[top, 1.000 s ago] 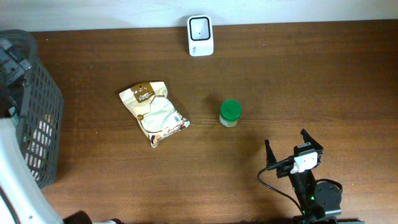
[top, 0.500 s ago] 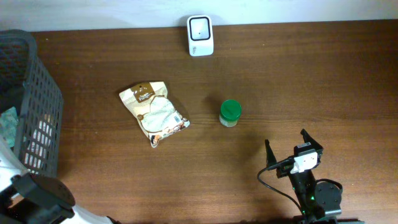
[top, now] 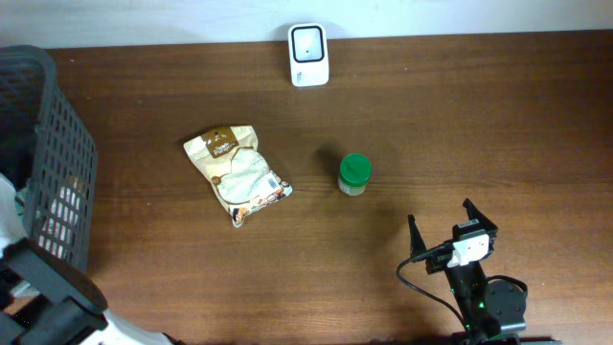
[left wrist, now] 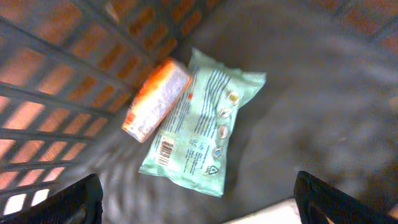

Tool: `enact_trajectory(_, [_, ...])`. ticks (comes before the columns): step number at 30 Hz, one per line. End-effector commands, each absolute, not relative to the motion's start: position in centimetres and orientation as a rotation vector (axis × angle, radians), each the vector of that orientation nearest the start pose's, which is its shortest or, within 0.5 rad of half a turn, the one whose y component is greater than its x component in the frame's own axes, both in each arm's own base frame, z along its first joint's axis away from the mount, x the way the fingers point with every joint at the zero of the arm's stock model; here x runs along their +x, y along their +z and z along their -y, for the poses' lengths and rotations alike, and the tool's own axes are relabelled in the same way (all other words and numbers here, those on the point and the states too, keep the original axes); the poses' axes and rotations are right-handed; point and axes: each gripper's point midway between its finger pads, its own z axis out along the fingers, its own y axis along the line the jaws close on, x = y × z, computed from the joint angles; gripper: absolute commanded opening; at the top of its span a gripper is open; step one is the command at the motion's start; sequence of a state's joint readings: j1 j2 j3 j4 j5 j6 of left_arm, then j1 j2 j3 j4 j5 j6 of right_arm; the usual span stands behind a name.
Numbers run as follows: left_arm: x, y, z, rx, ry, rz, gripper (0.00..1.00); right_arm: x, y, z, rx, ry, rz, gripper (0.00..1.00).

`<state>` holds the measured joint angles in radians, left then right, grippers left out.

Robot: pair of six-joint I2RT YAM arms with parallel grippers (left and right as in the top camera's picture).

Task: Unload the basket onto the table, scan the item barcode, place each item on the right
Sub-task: 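Reach the left gripper into the basket and grasp the mint-green packet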

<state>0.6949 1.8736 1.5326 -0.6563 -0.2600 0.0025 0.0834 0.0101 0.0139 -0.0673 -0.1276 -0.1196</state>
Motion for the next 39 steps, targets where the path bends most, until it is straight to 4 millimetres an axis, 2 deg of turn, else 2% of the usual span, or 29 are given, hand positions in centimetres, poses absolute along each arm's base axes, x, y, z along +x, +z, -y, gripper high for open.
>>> enact_trajectory(1, [33.1,9.6,-35.1,-1.015,0.582,-2.529,0.94,24.2,15.9,-4.3,-0.262,0.081,-1.616,0.98])
enact_trajectory(7, [33.2,5.8,-35.8,-1.012,0.570,-2.586,0.84,24.2,15.9,-4.3,-0.262,0.081,-1.616,0.98])
enact_trajectory(8, [33.3,5.5,-35.8,-1.013,0.569,-2.587,0.79,24.2,15.9,-4.3,-0.262,0.081,-1.616,0.98])
enact_trajectory(11, [33.5,4.7,-36.0,-1.009,0.569,-2.593,0.78,24.2,15.9,-4.3,-0.262,0.081,-1.616,0.98])
enact_trajectory(15, [33.6,2.5,-36.1,-0.999,0.562,-2.628,0.77,24.2,15.9,-4.3,-0.262,0.081,-1.616,0.98])
enact_trajectory(20, [33.9,2.0,-36.4,-0.998,0.567,-2.615,0.70,24.2,15.9,-4.3,-0.262,0.081,-1.616,0.98])
enact_trajectory(23, [33.9,1.8,-36.4,-1.000,0.565,-2.620,0.50,24.2,15.9,-4.3,-0.262,0.081,-1.616,0.98])
enact_trajectory(24, [33.8,1.7,-36.4,-1.001,0.563,-2.624,0.33,24.2,15.9,-4.3,-0.262,0.081,-1.616,0.98])
enact_trajectory(26, [33.7,1.7,-36.3,-1.002,0.562,-2.630,0.08,24.2,15.9,-4.3,-0.262,0.081,-1.616,0.98])
enact_trajectory(27, [33.7,1.8,-36.2,-1.003,0.561,-2.633,0.01,24.2,15.9,-4.3,-0.262,0.081,-1.616,0.98])
enact_trajectory(28, [33.6,1.9,-36.2,-1.003,0.559,-2.638,0.00,24.2,15.9,-4.3,-0.262,0.081,-1.616,0.98])
enact_trajectory(31, [34.0,4.5,-36.4,-0.997,0.568,-2.604,0.00,24.2,15.9,-4.3,-0.262,0.081,-1.616,0.98])
enact_trajectory(33, [34.6,7.8,-36.6,-1.052,0.550,-2.506,0.00,24.2,15.9,-4.3,-0.262,0.081,-1.616,0.98])
enact_trajectory(34, [35.4,10.1,-36.3,-1.047,0.501,-2.444,0.00,24.2,15.9,-4.3,-0.262,0.081,-1.616,0.98])
enact_trajectory(36, [37.7,16.1,-34.8,-1.004,0.329,-2.286,0.00,24.2,15.9,-4.3,-0.262,0.081,-1.616,0.98])
enact_trajectory(37, [38.2,18.3,-34.2,-0.986,0.278,-2.231,0.00,24.2,15.9,-4.3,-0.262,0.081,-1.616,0.98])
enact_trajectory(38, [38.8,21.9,-33.1,-0.965,0.204,-2.145,0.00,24.2,15.9,-4.3,-0.262,0.081,-1.616,0.98])
enact_trajectory(39, [39.0,24.4,-32.3,-0.948,0.157,-2.089,0.00,24.2,15.9,-4.3,-0.262,0.081,-1.616,0.98])
